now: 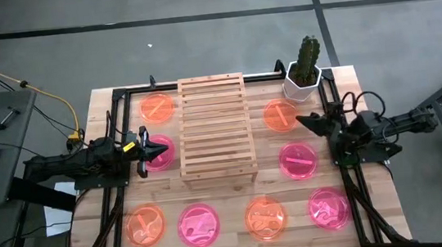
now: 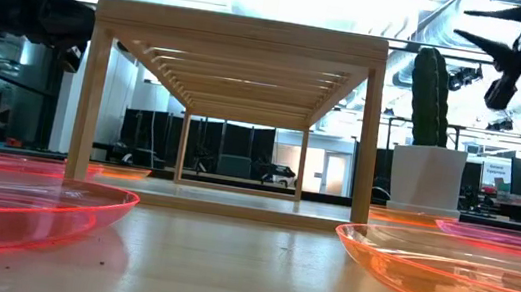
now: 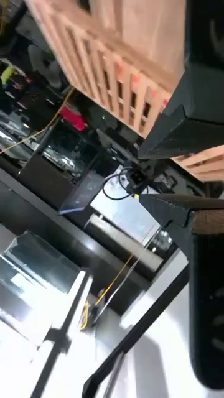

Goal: Place and stack plates onto a shelf
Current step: Put the pink plate on the shelf

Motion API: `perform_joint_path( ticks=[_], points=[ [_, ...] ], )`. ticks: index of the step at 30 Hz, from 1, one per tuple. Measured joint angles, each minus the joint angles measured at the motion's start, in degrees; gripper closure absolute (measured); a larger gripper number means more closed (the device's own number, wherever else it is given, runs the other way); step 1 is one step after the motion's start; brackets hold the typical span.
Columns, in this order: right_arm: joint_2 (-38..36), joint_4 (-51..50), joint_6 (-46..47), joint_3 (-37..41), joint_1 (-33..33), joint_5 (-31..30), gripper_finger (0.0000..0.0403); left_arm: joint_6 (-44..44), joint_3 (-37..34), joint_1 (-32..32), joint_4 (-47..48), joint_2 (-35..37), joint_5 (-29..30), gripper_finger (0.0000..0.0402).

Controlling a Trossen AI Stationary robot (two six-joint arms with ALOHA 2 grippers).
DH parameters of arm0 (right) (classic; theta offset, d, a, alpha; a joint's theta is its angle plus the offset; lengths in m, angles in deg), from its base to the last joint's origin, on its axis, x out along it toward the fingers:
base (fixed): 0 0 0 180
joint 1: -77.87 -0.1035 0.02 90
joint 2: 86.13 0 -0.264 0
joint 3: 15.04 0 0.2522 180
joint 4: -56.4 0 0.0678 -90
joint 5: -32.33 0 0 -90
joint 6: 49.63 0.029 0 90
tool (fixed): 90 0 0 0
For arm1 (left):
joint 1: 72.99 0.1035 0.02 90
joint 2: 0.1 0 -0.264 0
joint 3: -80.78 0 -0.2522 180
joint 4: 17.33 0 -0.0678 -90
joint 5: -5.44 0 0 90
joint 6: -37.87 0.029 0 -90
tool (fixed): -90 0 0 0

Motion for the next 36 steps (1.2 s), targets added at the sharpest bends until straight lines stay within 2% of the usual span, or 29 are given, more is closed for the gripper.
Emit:
perform_joint_path(
  ticks=[4,7,9,14,16,18,22,24,31,36],
  points=[
    [10.74,-9.15,-0.76,-8.71,0.00,-0.46,0.0320,0.00,0.01,0.00,0.00,0.00,-0.01,0.0402],
    [21.11,-22.41,3.97,-17.06,-0.02,1.22,0.0320,0.00,0.01,0.00,0.00,0.02,0.00,0.0402],
    [28.00,-32.60,9.55,-22.61,-0.04,6.84,0.0320,0.00,0.00,0.00,0.00,0.01,0.00,0.0401],
    [42.47,-54.81,24.16,-32.90,-1.65,25.92,0.0320,0.00,0.00,0.00,0.01,0.00,0.00,0.0401],
    [46.75,-61.22,29.22,-34.87,-4.07,30.83,0.0320,0.00,0.02,0.02,0.02,-0.01,0.00,0.0402],
    [49.90,-66.46,33.84,-35.88,-7.07,33.19,0.0320,0.00,0.00,0.00,0.02,0.02,-0.02,0.0401],
    [52.66,-74.67,46.72,-36.38,-14.37,33.64,0.0320,0.00,0.00,0.01,0.01,0.01,0.00,0.0401],
    [52.73,-77.29,53.91,-36.38,-18.36,31.89,0.0320,0.00,0.01,0.01,0.00,0.01,-0.01,0.0402],
    [52.43,-81.58,80.45,-34.64,-30.24,18.01,0.0320,0.00,0.00,0.02,0.01,0.01,-0.02,0.0401],
    [52.43,-79.04,84.11,-28.95,-30.20,16.83,0.0320,0.00,0.01,0.00,0.00,0.00,0.00,0.0401]
  ],
)
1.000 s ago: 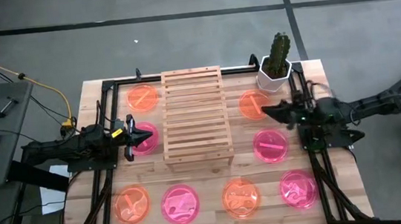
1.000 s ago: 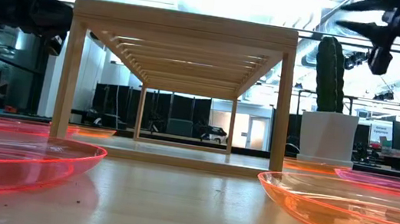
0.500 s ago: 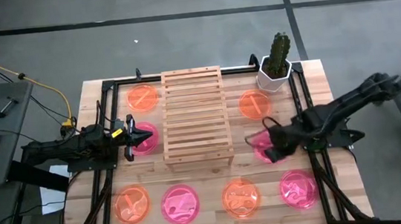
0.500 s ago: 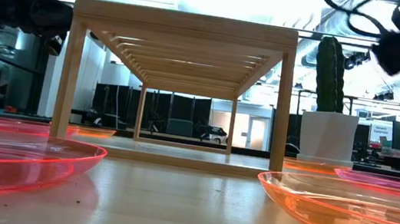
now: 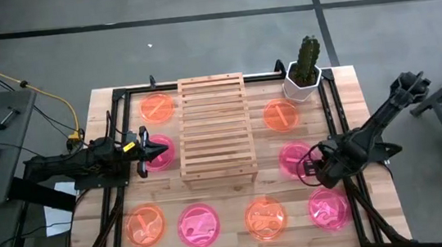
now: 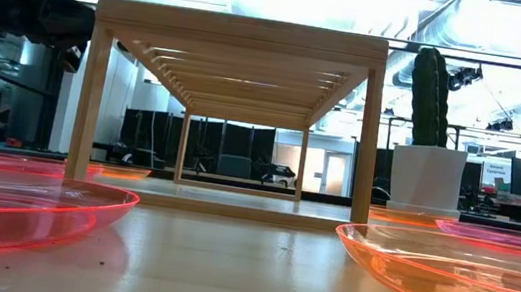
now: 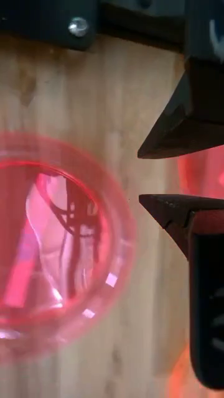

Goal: Place and stack plates onto a shelf
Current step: Put the pink plate on the shelf

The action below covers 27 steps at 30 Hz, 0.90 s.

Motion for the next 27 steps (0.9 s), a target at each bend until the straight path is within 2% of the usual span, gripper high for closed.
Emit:
perform_joint_path(
  ticks=[12,27],
  points=[
    [-0.07,10.05,0.62,10.80,3.52,-0.97,0.0320,0.00,0.00,0.00,0.00,0.00,0.00,0.0401],
    [-0.15,11.71,-0.36,12.08,3.60,-2.81,0.0321,0.00,-0.02,0.02,0.00,0.02,0.00,0.0402]
  ],
)
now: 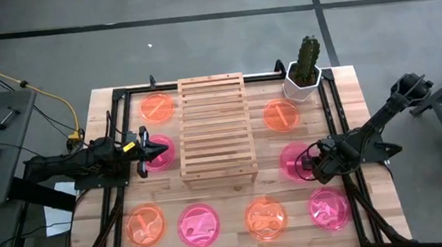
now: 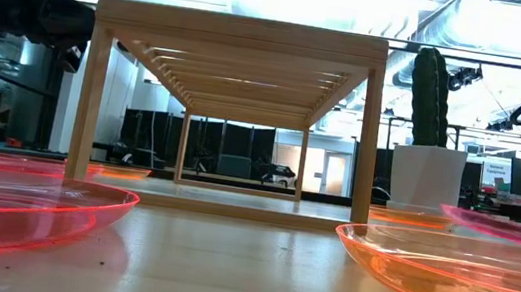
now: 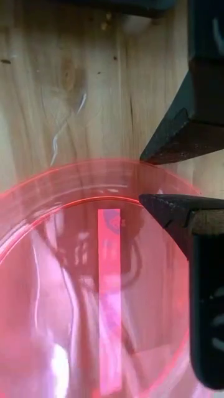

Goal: Place and stack plates onto a shelf
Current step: Put the pink plate on the shelf

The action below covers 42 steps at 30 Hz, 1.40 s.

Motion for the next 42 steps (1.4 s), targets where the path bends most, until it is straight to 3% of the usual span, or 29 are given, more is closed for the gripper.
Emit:
perform_joint_path(
  ticks=[4,9,25,32,42],
  points=[
    [0.02,-0.02,-0.89,0.04,-0.02,-0.19,0.0339,0.00,0.00,-0.01,0.01,0.00,0.00,0.0401],
    [0.01,-0.04,-2.53,-0.01,0.00,-0.87,0.0395,0.00,0.00,-0.02,0.02,0.00,0.00,0.0402],
    [-1.01,-8.26,-9.22,-9.17,-0.02,-3.75,0.0403,0.00,0.02,-0.02,0.02,0.00,0.00,0.0401],
    [-7.67,-13.81,-17.17,-14.00,-0.02,-7.38,0.0403,0.00,0.01,-0.01,0.02,-0.01,-0.02,0.0402],
    [-20.31,-22.34,-34.34,-23.57,-0.02,-7.53,0.0403,0.00,0.00,0.00,0.02,0.00,0.00,0.0401]
  ],
)
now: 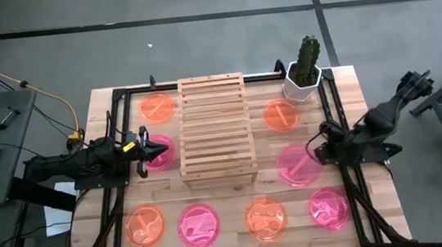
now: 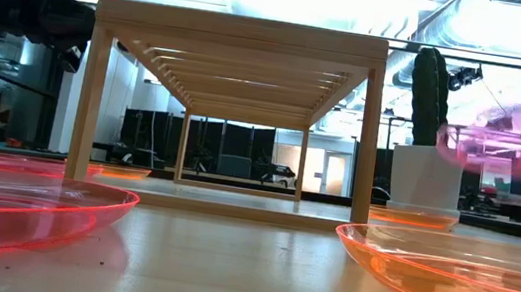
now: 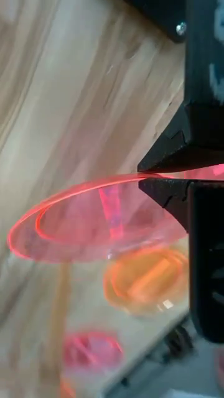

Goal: Place and stack plates onto a shelf
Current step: Put the pink plate on the shelf

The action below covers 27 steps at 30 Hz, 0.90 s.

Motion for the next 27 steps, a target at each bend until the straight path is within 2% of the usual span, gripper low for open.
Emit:
perform_joint_path(
  ticks=[5,8,10,14,17,20,23,27],
  points=[
    [-3.92,0.43,-12.98,-5.74,0.00,4.05,0.0403,0.00,0.02,-0.02,0.00,-0.01,0.00,0.0401],
    [-5.16,2.66,-17.66,-8.99,0.01,5.43,0.0403,0.00,0.00,-0.02,0.00,-0.01,0.00,0.0401],
    [-5.22,4.56,-19.59,-10.56,0.42,2.88,0.0403,0.00,0.00,-0.01,-0.02,0.00,0.00,0.0402],
    [-4.84,9.88,-22.21,-11.39,3.21,-8.05,0.0403,0.00,0.00,-0.02,-0.02,-0.02,-0.02,0.0401],
    [-4.74,15.83,-23.78,-10.90,7.08,-14.06,0.0403,0.00,0.00,-0.01,-0.01,0.00,-0.01,0.0402],
    [-4.02,21.24,-25.97,-10.54,12.16,-15.67,0.0403,0.00,0.01,-0.02,0.00,0.00,-0.01,0.0401],
    [-2.41,25.67,-29.55,-10.49,17.89,-14.04,0.0403,0.00,0.01,0.00,-0.02,-0.01,0.00,0.0402],
    [1.99,32.60,-34.81,-10.47,26.72,-8.23,0.0403,0.00,0.00,-0.02,-0.01,-0.01,-0.02,0.0402]
  ],
)
